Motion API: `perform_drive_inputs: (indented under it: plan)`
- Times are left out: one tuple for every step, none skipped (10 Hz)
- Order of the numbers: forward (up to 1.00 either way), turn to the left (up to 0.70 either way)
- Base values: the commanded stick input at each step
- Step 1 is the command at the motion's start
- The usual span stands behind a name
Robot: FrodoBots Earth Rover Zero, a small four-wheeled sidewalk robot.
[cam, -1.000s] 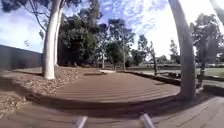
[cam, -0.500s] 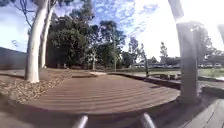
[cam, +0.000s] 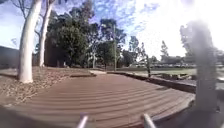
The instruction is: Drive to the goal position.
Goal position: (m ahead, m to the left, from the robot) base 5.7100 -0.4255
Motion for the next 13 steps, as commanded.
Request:
perform_drive_inputs:
  plan:
    - [0.70, 0.00]
    - [0.70, 0.00]
    - [0.70, 0.00]
    - [0.70, 0.00]
    - [0.70, 0.00]
    - [0.70, 0.00]
    - [0.70, 0.00]
    - [0.70, 0.00]
    - [0.70, 0.00]
    - [0.70, 0.00]
    - [0.70, 0.00]
    - [0.70, 0.00]
    - [0.70, 0.00]
